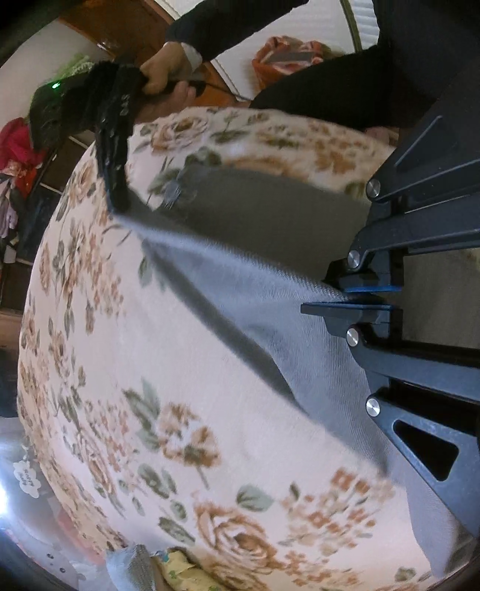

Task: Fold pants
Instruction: 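Lift the cuffs with both grippers and fold them over toward the waistband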

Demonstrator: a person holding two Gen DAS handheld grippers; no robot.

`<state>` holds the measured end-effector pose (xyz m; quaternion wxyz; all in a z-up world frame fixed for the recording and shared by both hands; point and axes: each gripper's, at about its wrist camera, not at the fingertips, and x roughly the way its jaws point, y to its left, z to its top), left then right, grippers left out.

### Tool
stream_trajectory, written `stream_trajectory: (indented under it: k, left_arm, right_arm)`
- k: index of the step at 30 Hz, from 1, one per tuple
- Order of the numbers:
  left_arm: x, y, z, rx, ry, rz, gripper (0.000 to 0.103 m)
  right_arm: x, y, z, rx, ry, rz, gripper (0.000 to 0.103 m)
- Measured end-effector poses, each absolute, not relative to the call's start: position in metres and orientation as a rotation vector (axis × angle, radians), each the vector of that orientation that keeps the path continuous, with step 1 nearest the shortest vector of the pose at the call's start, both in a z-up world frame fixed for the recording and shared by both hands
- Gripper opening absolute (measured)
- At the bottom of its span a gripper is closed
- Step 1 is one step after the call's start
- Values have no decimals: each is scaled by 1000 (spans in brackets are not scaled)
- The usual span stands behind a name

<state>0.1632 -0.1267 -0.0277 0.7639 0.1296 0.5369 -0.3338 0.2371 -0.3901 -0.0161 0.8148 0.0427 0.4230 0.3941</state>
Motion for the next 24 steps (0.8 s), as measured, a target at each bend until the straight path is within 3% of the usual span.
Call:
stream_trajectory:
  k: [24]
  left_arm:
    - [116, -145, -63, 112, 1223, -706, 2]
  right_arm:
    - [175, -424, -55, 96, 973, 770, 11]
